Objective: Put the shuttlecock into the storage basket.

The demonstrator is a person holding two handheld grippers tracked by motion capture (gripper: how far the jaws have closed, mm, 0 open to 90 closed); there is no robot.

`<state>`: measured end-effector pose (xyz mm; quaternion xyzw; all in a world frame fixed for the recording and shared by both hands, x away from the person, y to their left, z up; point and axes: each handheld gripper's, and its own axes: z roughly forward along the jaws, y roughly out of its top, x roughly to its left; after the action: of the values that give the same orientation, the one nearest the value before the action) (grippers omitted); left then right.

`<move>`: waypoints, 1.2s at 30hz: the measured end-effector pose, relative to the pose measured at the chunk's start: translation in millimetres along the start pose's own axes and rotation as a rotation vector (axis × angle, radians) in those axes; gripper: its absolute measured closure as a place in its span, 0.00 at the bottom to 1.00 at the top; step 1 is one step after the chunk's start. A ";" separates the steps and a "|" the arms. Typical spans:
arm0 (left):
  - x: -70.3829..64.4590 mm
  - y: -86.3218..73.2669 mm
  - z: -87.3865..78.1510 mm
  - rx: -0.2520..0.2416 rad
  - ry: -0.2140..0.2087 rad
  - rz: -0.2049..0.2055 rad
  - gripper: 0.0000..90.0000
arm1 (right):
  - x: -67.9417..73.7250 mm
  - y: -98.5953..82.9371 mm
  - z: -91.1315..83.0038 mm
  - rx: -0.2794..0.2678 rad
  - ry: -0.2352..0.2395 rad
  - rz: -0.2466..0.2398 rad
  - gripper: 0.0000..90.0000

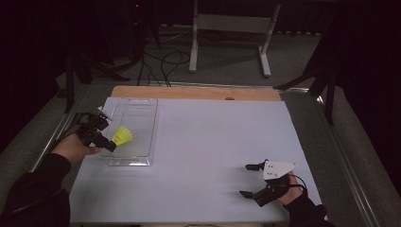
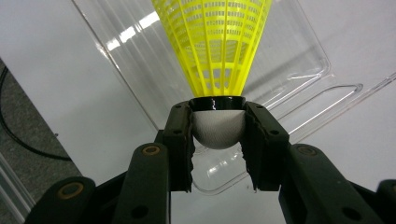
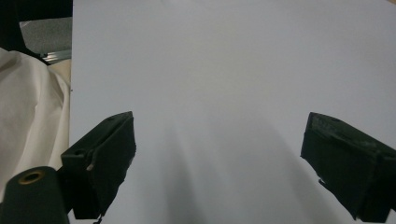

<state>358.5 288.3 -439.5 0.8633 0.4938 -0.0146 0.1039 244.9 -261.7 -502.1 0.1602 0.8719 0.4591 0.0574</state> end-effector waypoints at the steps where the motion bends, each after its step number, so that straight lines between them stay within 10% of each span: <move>1: 0.4 0.4 1.7 0.006 -0.006 0.003 0.72 | -0.5 -0.4 -0.2 0.002 0.002 0.002 0.11; 10: -4.5 5.1 13.8 0.070 -0.013 0.005 0.71 | -1.2 -1.8 0.2 0.008 0.000 0.010 0.11; 24: -9.4 15.5 -6.7 0.014 0.062 -0.017 0.31 | -2.1 -2.0 -1.2 0.005 -0.005 0.015 0.11; 36: -7.8 16.5 -16.5 -0.031 -0.002 -0.019 0.14 | -2.6 -3.8 0.0 0.011 -0.007 0.025 0.11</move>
<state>367.3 276.8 -419.7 0.8567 0.5022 -0.0087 0.1175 246.4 -264.5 -505.3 0.1733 0.8721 0.4544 0.0539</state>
